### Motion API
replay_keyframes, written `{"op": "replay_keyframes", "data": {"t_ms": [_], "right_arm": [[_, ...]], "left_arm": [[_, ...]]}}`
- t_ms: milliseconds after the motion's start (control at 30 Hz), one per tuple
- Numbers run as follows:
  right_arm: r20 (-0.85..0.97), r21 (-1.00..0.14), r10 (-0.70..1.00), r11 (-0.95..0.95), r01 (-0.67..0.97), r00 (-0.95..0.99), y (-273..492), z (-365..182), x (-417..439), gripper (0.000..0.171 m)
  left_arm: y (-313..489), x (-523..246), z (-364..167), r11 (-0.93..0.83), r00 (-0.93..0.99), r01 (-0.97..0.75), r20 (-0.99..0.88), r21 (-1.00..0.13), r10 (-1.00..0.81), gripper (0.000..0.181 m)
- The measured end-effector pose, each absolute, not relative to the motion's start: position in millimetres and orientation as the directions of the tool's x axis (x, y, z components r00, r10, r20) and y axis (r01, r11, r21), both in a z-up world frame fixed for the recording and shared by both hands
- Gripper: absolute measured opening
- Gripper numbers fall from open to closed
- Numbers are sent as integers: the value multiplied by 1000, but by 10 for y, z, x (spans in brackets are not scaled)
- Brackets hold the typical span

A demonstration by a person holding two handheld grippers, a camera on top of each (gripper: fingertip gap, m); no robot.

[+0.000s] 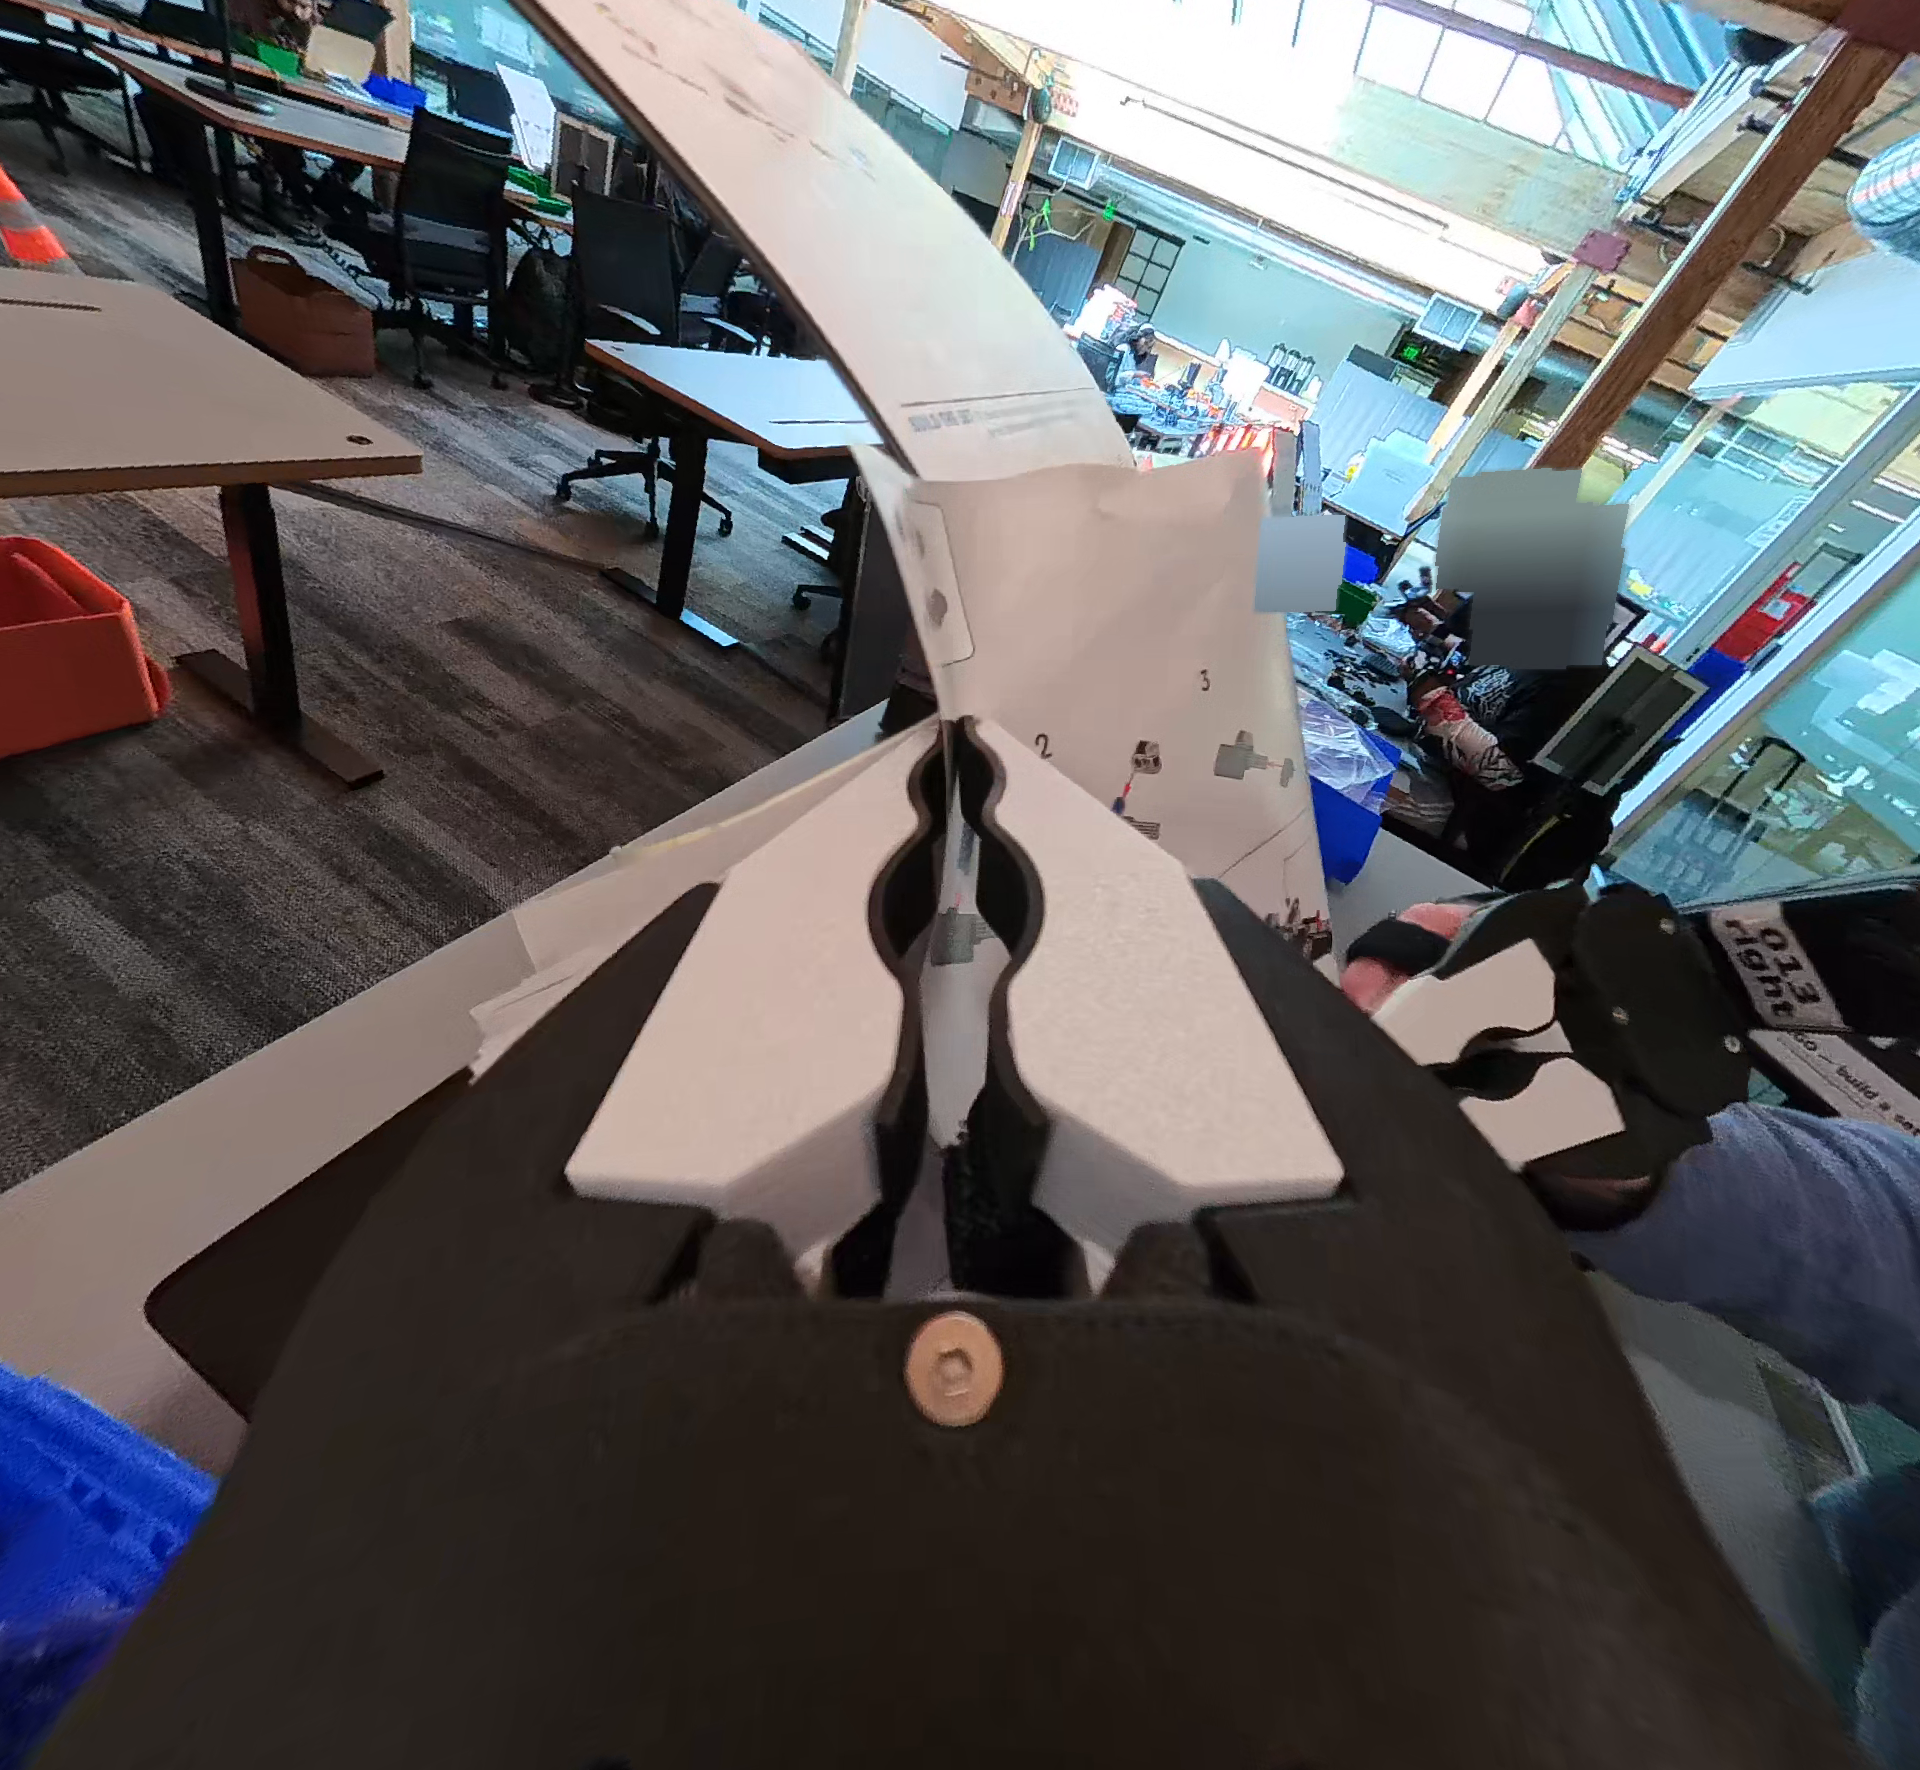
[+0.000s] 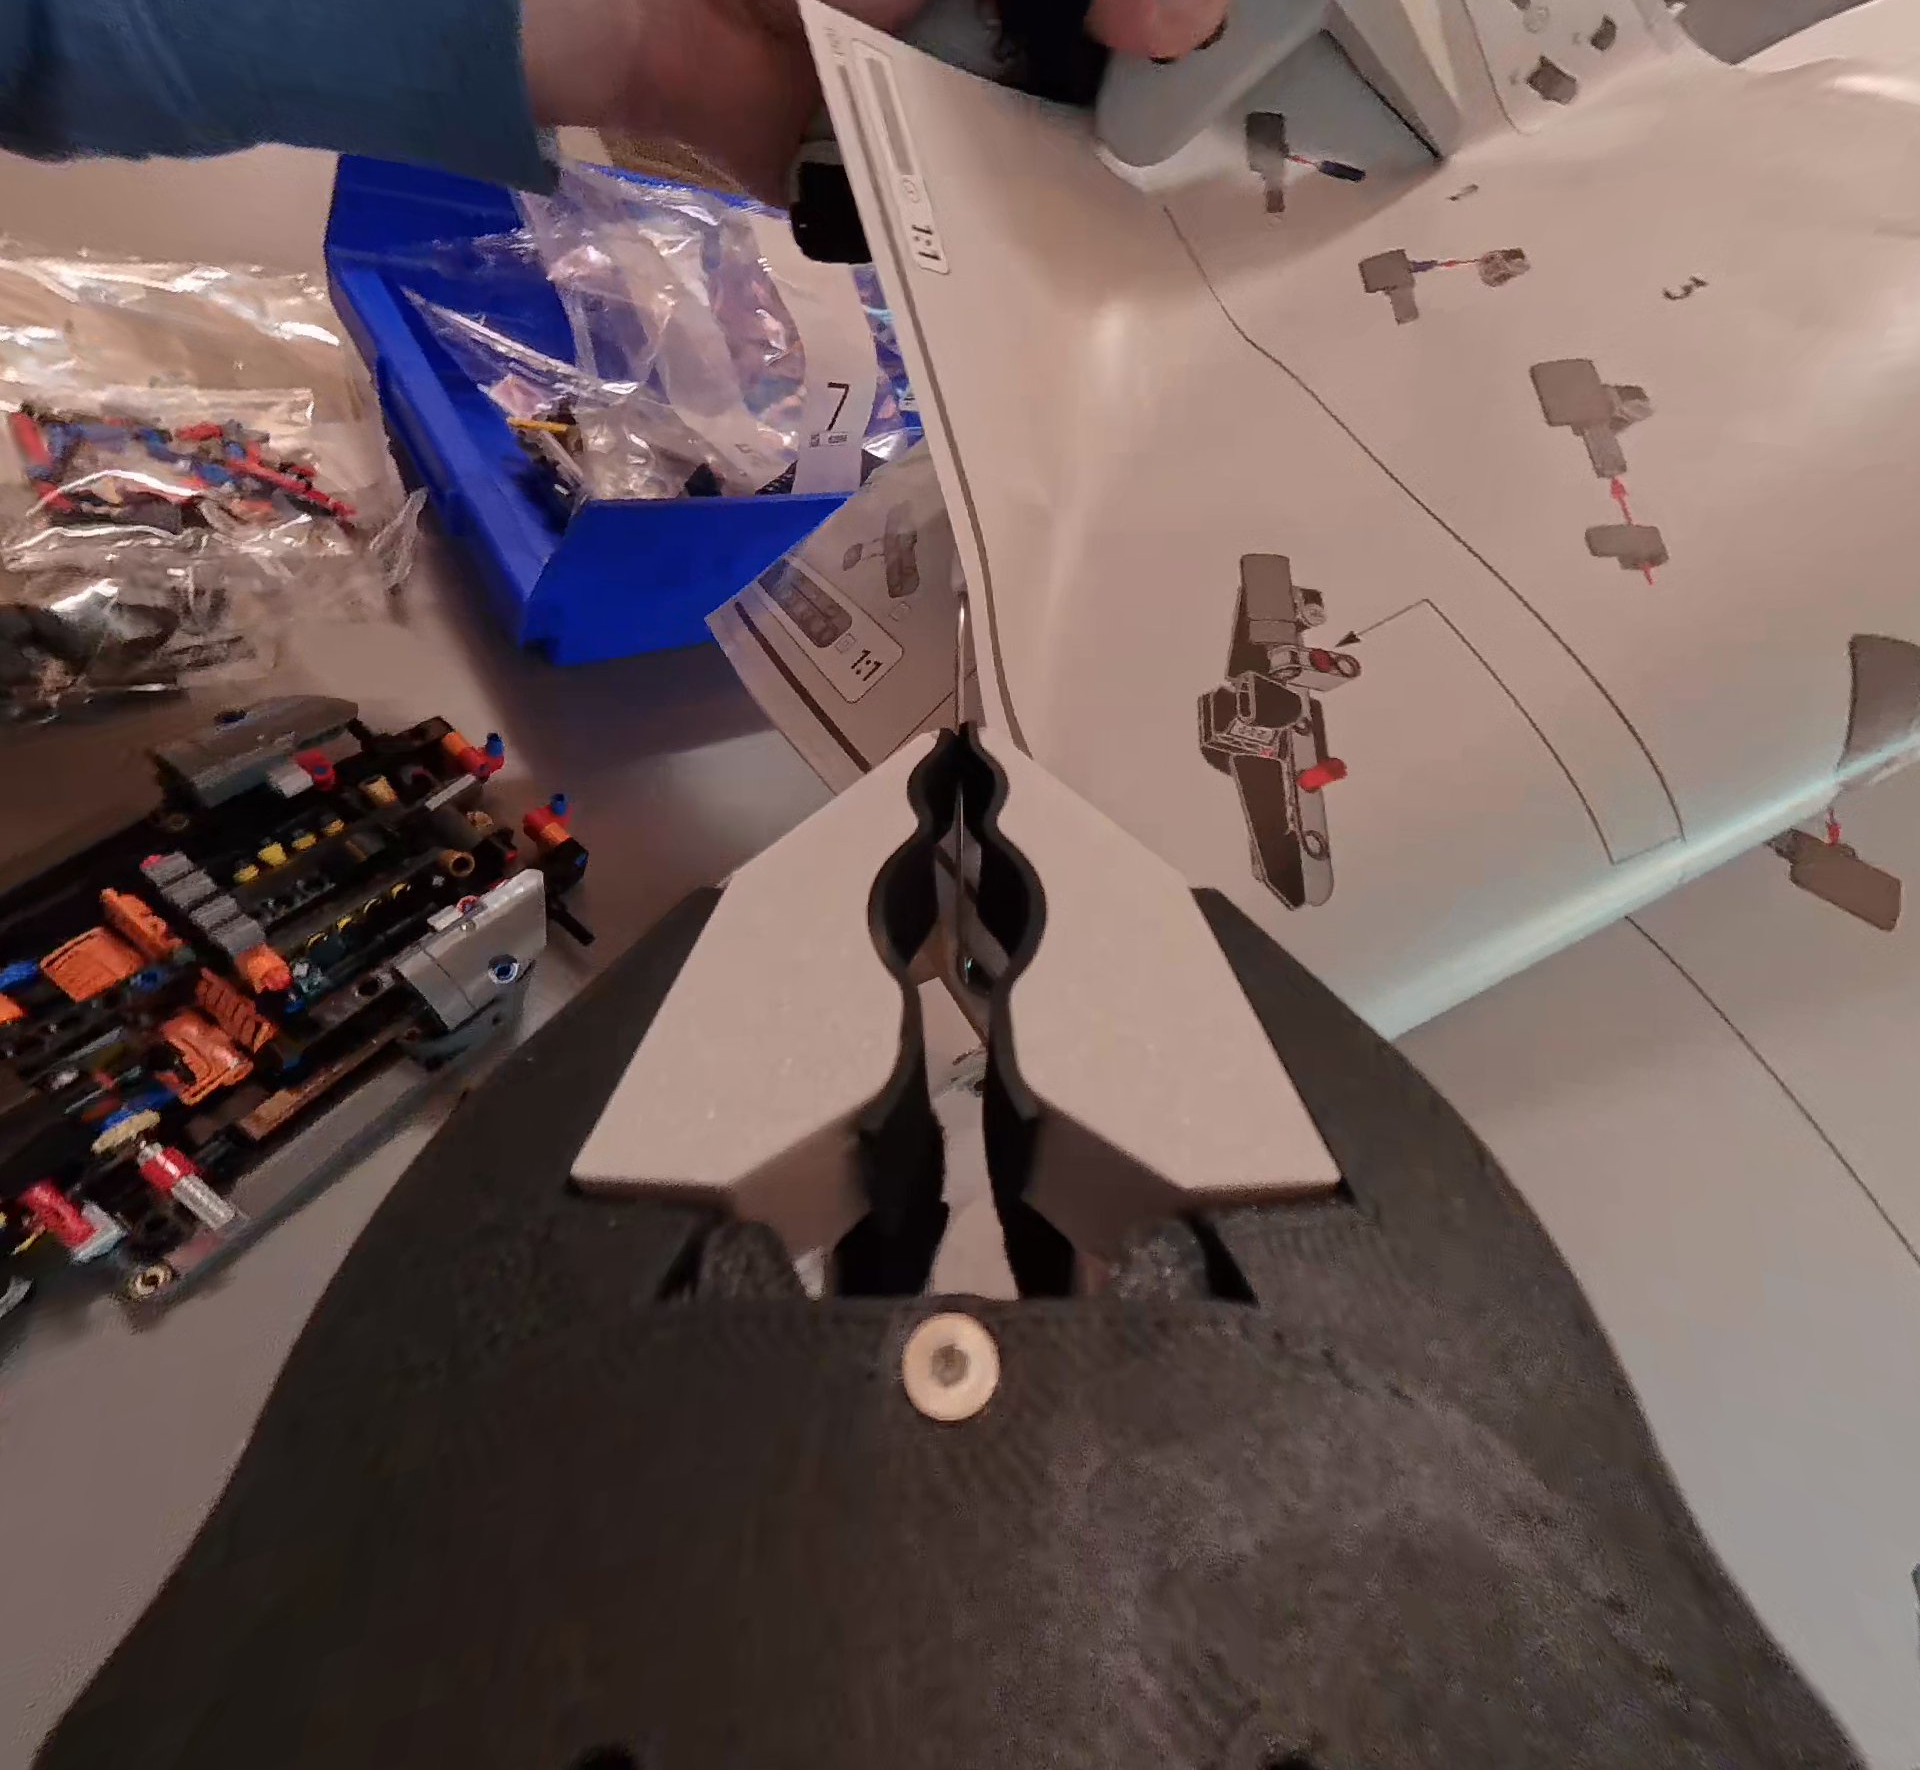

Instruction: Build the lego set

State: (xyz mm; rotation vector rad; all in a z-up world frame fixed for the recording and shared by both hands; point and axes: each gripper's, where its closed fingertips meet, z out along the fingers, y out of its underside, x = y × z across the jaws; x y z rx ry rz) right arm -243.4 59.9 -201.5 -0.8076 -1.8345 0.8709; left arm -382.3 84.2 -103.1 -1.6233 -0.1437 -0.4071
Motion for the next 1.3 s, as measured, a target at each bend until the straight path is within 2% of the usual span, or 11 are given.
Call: {"op": "replay_keyframes", "data": {"t_ms": [33, 167, 300, 500, 667, 833, 1000, 1200, 1300], "right_arm": [[456, -825, 805, 542, 161, -379, 592, -2023, -2431, 0], [496, -785, 753, 602, 147, -433, 551, -2072, -2419, 0], [475, -806, 765, 576, 132, -435, 561, -2045, -2413, 0], [357, -893, 851, 432, 127, -385, 634, -1964, -2421, 0], [301, -923, 874, 368, 113, -382, 643, -1951, -2410, 0], [153, -973, 936, 199, 117, -317, 745, -1889, -2417, 0], [38, -992, 966, 68, 109, -256, 814, -1862, -2414, 0], [-8, -994, 978, 15, 110, -208, 834, -1872, -2442, 0], [-39, -989, 977, -8, 147, -211, 835, -1874, -2447, 0]], "left_arm": [[855, -3827, -1036, -101, 928, 329, 341, -939, -149, 0], [914, -3844, -1045, -101, 935, 312, 324, -945, -143, 0], [916, -3867, -1069, -76, 936, 313, 321, -947, -141, 0], [778, -3870, -1140, -22, 934, 329, 329, -944, -140, 0], [658, -3875, -1213, 3, 930, 351, 348, -936, -121, 0], [538, -3856, -1251, 24, 920, 381, 376, -924, -113, 0], [375, -3818, -1360, 39, 892, 446, 440, -894, -106, 0], [292, -3801, -1417, 26, 888, 457, 454, -889, -80, 0], [204, -3858, -1342, 53, 904, 427, 426, -903, -14, 12]]}}
